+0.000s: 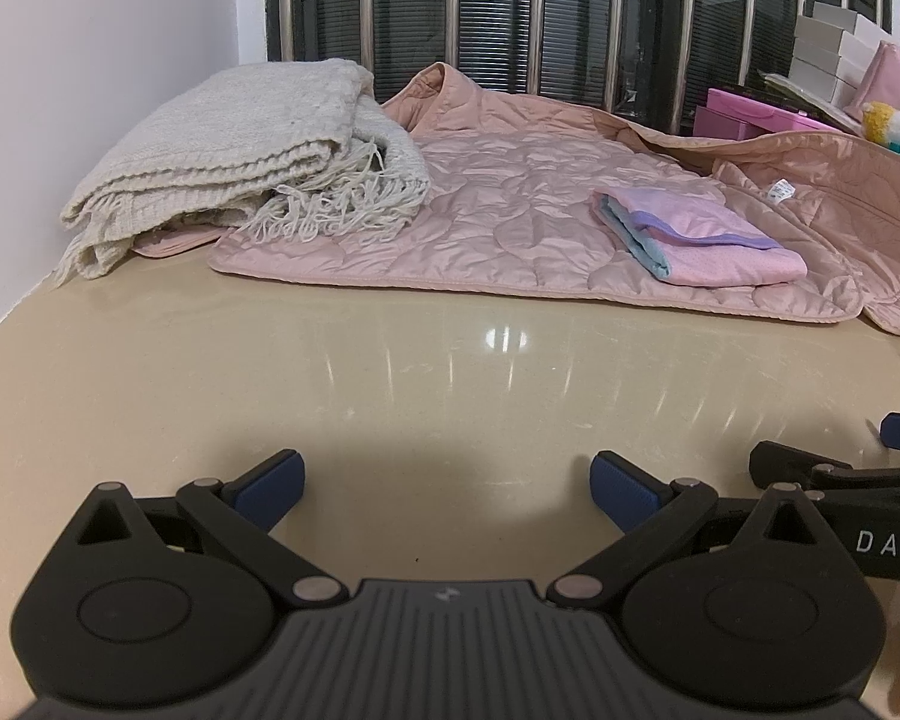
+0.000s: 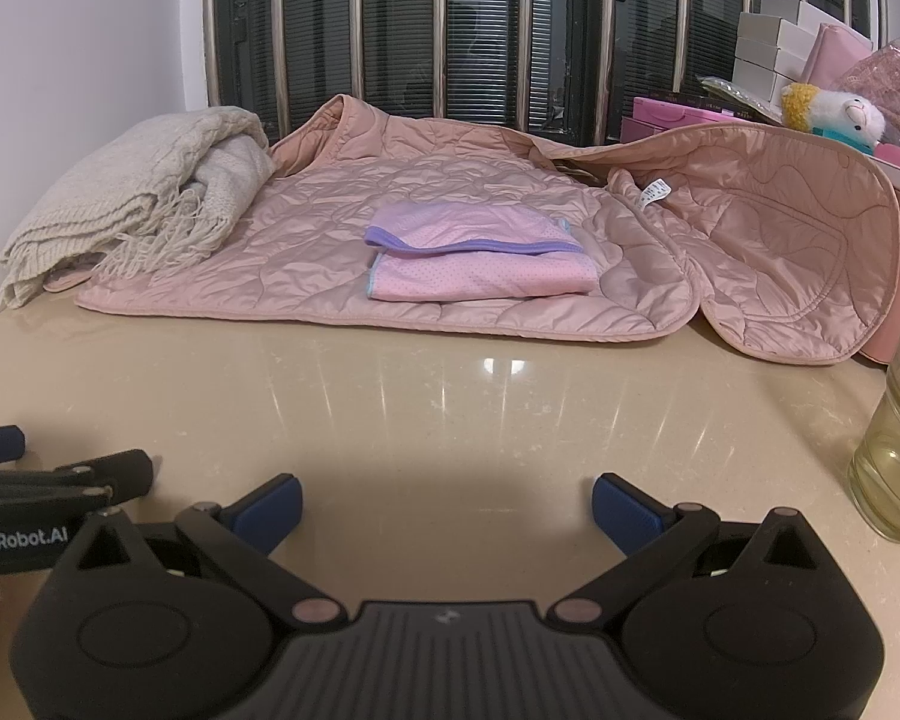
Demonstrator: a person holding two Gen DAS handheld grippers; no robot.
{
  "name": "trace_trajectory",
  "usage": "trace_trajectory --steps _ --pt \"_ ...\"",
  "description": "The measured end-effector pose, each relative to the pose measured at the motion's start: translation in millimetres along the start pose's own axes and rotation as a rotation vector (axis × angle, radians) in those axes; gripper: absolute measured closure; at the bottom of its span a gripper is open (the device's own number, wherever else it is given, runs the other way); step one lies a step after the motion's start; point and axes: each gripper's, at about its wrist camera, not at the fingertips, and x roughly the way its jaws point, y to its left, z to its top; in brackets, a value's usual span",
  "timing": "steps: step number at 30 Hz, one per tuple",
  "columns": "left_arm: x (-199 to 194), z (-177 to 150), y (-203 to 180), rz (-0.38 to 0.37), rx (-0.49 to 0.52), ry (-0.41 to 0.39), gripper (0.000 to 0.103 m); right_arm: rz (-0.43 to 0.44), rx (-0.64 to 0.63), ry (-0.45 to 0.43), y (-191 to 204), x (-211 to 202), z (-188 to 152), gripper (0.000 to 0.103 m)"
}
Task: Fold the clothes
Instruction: 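Reach both grippers to the folded pink-blue garment and close on its edges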
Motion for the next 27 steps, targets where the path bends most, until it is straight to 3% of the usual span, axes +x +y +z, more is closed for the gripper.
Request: trace_trajectory --steps 5,7,8,12,14,16,17,18,19,22,27 --pt "3.2 3.5 -2.6 0.004 0.032 0.007 0.0 0.011 -0.012 0.008 -1.9 -0.9 -1.6 0.0" --pt "1.0 12.4 -4.9 0.002 0.065 0.028 0.0 0.064 -0.015 0.037 -10.0 -4.0 7.2 0.005" --pt "-1.6 22.4 -5.1 -0.034 0.044 0.014 0.0 0.105 0.018 0.039 -18.1 -6.9 14.5 0.011" --pt "-2.3 74.2 -5.7 -0.223 -0.092 -0.071 0.0 0.276 0.304 -0.019 -63.5 -16.2 65.2 0.01" --pt "18.1 102.8 -7.2 -0.285 -0.196 -0.066 0.0 0.33 0.418 -0.02 -85.1 -2.6 97.0 0.01" --pt "53.5 122.4 -6.1 -0.345 -0.369 0.018 0.005 0.381 0.557 0.033 -109.0 24.7 115.7 0.013" --pt "70.9 128.6 -5.4 -0.375 -0.447 0.07 0.012 0.404 0.619 0.069 -119.6 40.6 122.1 0.027" --pt "89.7 132.3 -6.3 -0.416 -0.508 0.138 0.03 0.419 0.657 0.093 -126.5 53.5 126.3 0.038" --pt "108.6 136.0 -7.4 -0.457 -0.568 0.206 0.041 0.43 0.68 0.111 -131.3 64.8 129.4 0.04" --pt "139.3 137.1 -16.4 -0.467 -0.616 0.259 0.044 0.441 0.738 0.163 -142.0 95.4 135.1 0.041" --pt "155.7 135.5 -27.5 -0.492 -0.616 0.281 0.044 0.371 0.744 0.224 -144.7 123.0 133.0 0.044"
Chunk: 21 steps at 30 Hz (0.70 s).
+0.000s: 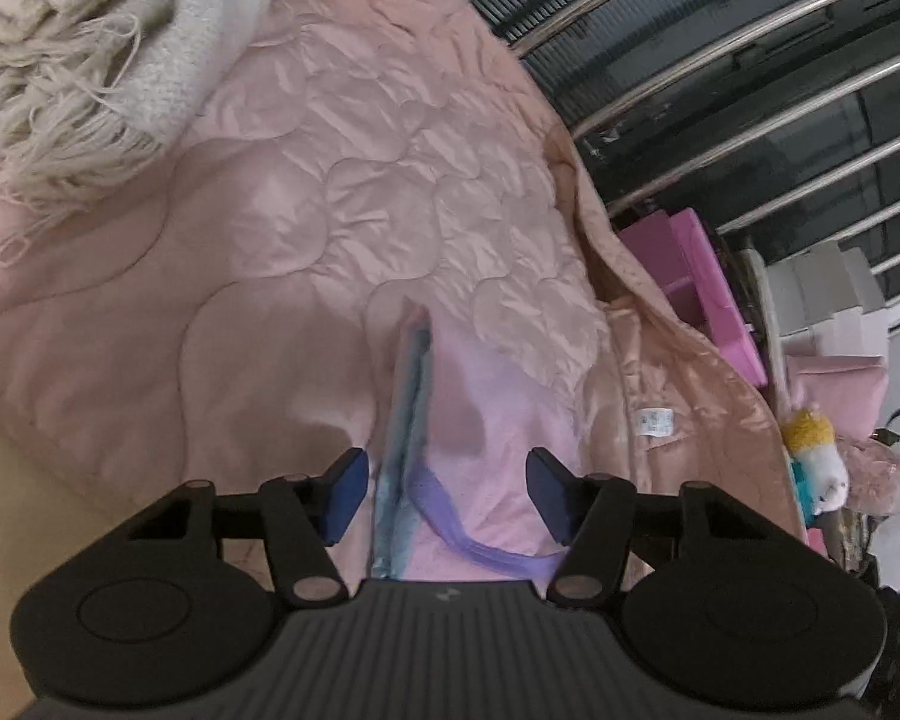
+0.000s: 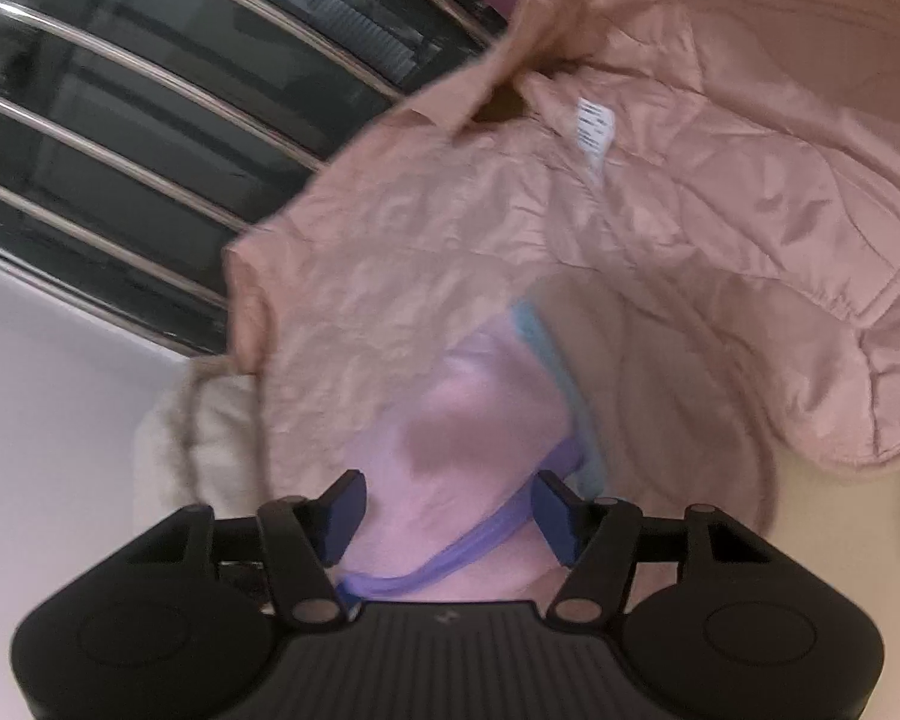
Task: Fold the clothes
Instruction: 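Reach both grippers to the folded pink-blue garment and close on its edges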
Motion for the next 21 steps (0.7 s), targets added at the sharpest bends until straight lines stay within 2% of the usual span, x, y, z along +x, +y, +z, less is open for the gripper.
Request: trace_trajectory --steps 2,4,7,10,13,15,19,20,21 --pt "0.6 0.8 -0.1 -0.014 0.007 -0.011 0.05 -0.007 -0.014 -0.007 0.0 2.4 -0.5 0.044" --pt "6.1 4.7 1.4 -0.015 -0.003 0.011 0.082 -0.032 -0.019 -0.008 -0.2 6.4 1.1 0.046" --pt "15.8 6.9 0.9 -0.064 -0.02 0.048 0.09 -0.03 0.011 -0.017 -4.8 6.8 2.6 0.047" --pt "13.1 9.0 -1.1 -0.087 -0.029 0.036 0.098 -0.011 0.026 -0.041 -7.7 -3.7 0.5 0.048" --pt "8.4 13.1 -0.9 -0.143 -0.062 0.015 0.099 -0.01 0.033 -0.074 -12.9 -9.7 0.8 0.048" --pt "5.3 13.7 -6.1 -0.169 -0.059 0.013 0.1 -0.014 0.048 -0.073 -18.0 -5.0 3.0 0.048" --pt "-3.1 12.9 -19.6 -0.205 -0.025 0.001 0.1 0.033 0.06 -0.077 -22.1 10.5 8.2 0.048" --pt "-6.3 12.1 -22.5 -0.205 -0.015 -0.005 0.1 0.031 0.052 -0.081 -21.4 14.6 9.8 0.053" --pt "-9.6 11.4 -25.2 -0.206 -0.005 -0.012 0.1 0.022 0.039 -0.083 -20.2 18.8 11.3 0.064"
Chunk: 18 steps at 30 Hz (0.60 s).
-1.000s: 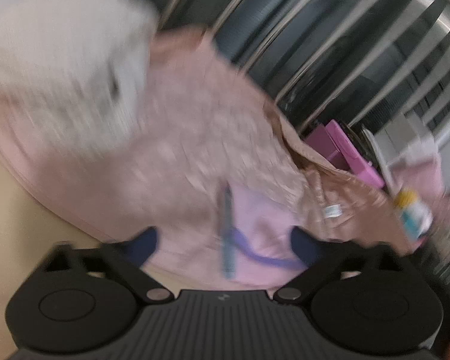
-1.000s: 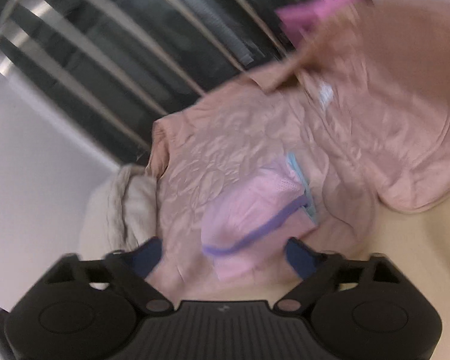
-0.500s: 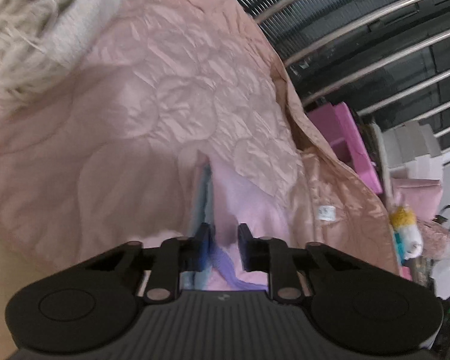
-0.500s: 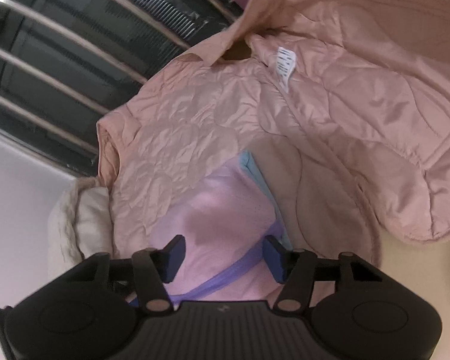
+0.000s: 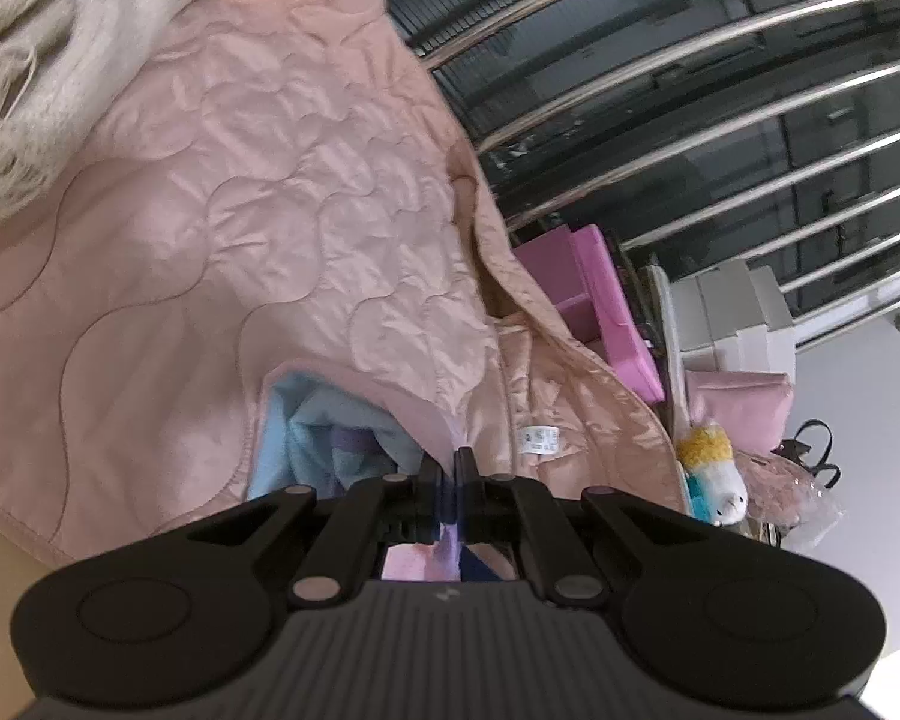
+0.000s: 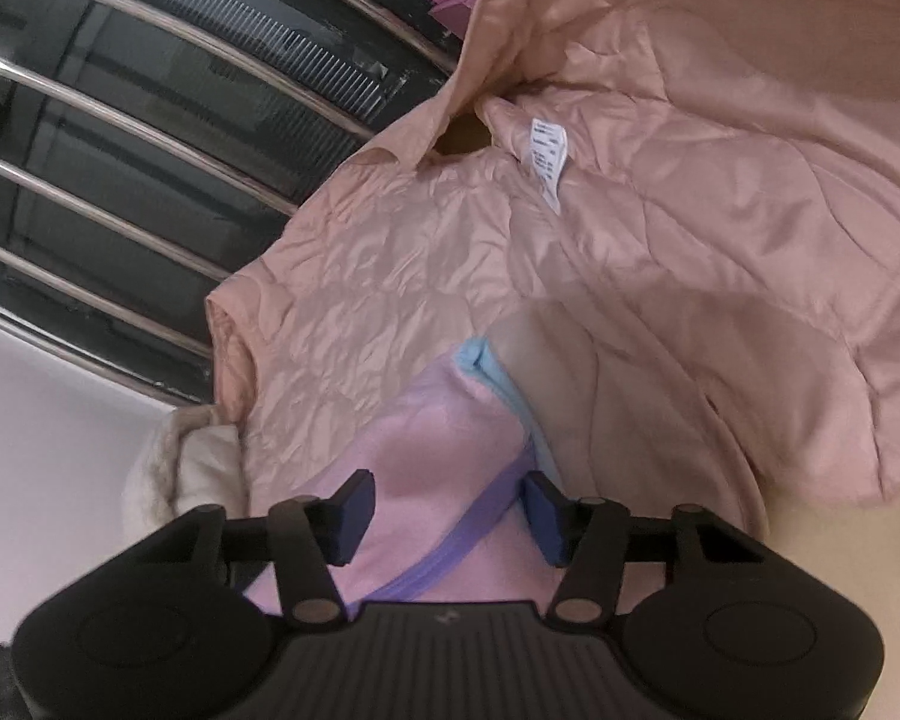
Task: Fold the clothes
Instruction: 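Reach both grippers to the folded pink-blue garment and close on its edges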
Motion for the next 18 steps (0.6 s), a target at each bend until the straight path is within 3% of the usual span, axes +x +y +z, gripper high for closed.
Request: trace_trajectory --steps 2,5,7,8,10,11,12,18 --pt "-5.8 -1.2 -5.4 0.004 0.022 -0.019 0.1 0.005 -0.026 -0.007 2.9 5.8 0.9 0.088" --pt "-16.3 -3.2 -9.0 -0.01 0.047 -0.052 0.1 0.03 -0.071 -0.006 9.5 8.4 1.7 0.088" --pt "-25.2 -5.1 -9.7 -0.044 0.049 -0.072 0.1 0.042 -0.081 -0.006 13.9 9.5 3.7 0.08" --pt "-29.8 -6.0 -12.6 -0.052 0.062 -0.084 0.1 0.047 -0.081 -0.004 16.0 10.7 4.9 0.067" --pt "-38.3 -7.5 -18.1 -0.062 0.085 -0.101 0.1 0.075 -0.07 0.004 19.2 14.4 7.0 0.067" --pt "-42.1 -8.0 -20.4 -0.064 0.096 -0.107 0.1 0.097 -0.067 0.008 20.8 16.4 7.9 0.074" --pt "-46.0 -8.5 -22.8 -0.067 0.106 -0.113 0.1 0.119 -0.063 0.012 22.4 18.3 8.8 0.1" --pt "-79.5 -9.2 -32.7 -0.069 0.129 -0.138 0.1 0.23 -0.111 -0.009 46.3 -12.5 1.7 0.103"
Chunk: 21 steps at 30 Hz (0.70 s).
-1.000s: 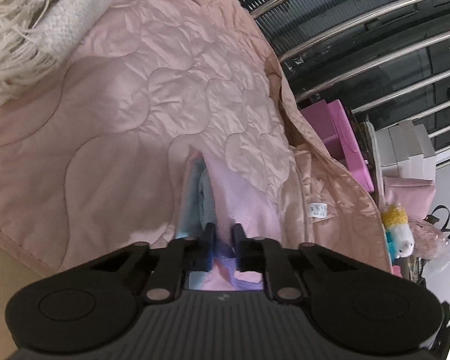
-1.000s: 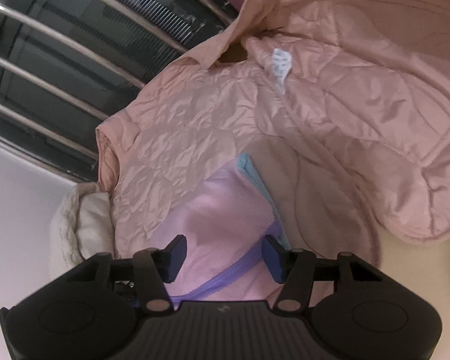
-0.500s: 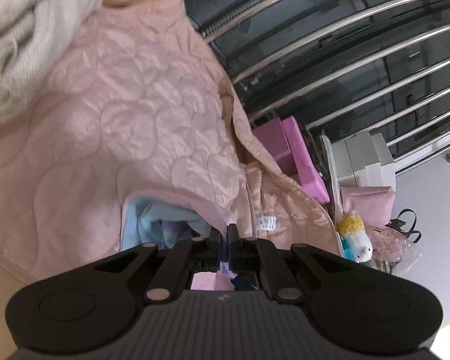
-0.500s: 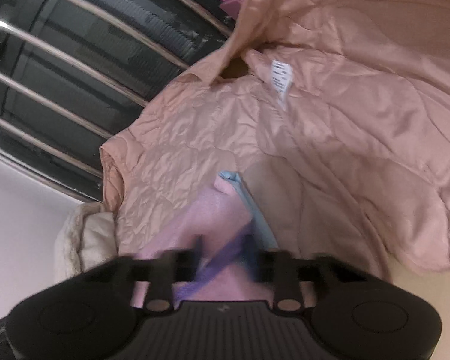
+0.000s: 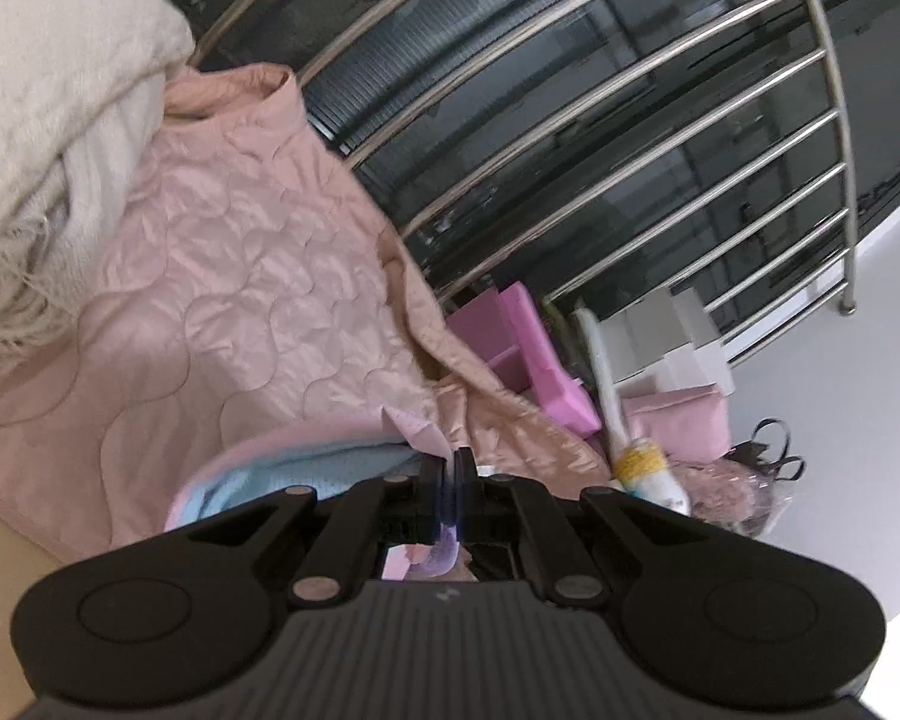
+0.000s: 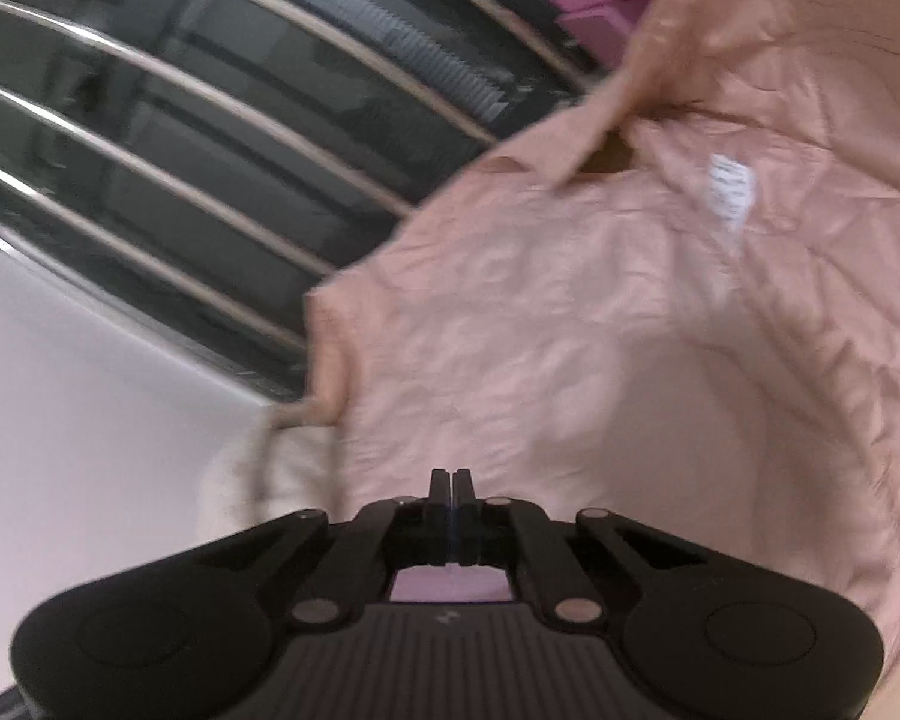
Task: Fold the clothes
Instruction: 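Reach both grippers to the folded pink-blue garment and close on its edges, then lift the garment with both grippers and shake it open in the air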
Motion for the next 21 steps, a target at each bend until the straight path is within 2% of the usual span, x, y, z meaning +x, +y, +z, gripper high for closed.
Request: trace_trajectory --steps 1,2,4,5,6,9,13,14,15,16,20,21 --pt "-8.4 0.2 -3.1 -0.007 -0.002 -0.001 0.1 0.017 -0.057 -0.004 11.3 -12.0 -4.3 0.102" --pt "-16.2 -0.2 -7.4 -0.006 0.011 -0.001 0.1 0.026 -0.131 -0.011 23.9 -25.0 -11.1 0.096" --pt "-34.5 -2.1 -16.5 -0.017 0.034 -0.009 0.1 0.034 -0.34 -0.054 50.1 -56.5 -37.0 0.076" --pt "-43.8 -2.9 -20.8 -0.032 0.039 -0.011 0.1 0.042 -0.453 -0.092 61.3 -73.4 -54.0 0.054" --pt "-53.2 -3.8 -25.1 -0.047 0.044 -0.012 0.1 0.048 -0.555 -0.133 70.3 -89.3 -71.7 0.048" --pt "-76.0 -10.0 -39.0 -0.072 0.075 0.001 0.1 0.054 -0.797 -0.235 88.9 -125.3 -120.9 0.048" --pt "-101.5 -22.8 -53.8 -0.087 0.126 0.014 0.1 -0.005 -1.037 -0.286 111.7 -139.4 -167.4 0.051" --pt "-107.0 -25.8 -54.6 -0.091 0.132 0.016 0.1 -0.016 -1.069 -0.286 116.8 -138.5 -174.6 0.063" --pt "-113.1 -28.8 -54.8 -0.086 0.14 0.016 0.1 -0.021 -1.082 -0.285 121.0 -138.7 -179.1 0.087" --pt "-119.2 -31.1 -54.5 -0.08 0.154 0.016 0.1 -0.023 -1.083 -0.283 125.4 -139.9 -182.0 0.094" --pt "-141.3 -39.6 -45.3 -0.078 0.168 0.018 0.1 -0.005 -1.038 -0.312 128.4 -152.7 -178.9 0.095" --pt "-144.0 -41.7 -43.5 -0.076 0.167 0.024 0.1 0.006 -1.017 -0.314 126.7 -155.8 -175.5 0.1"
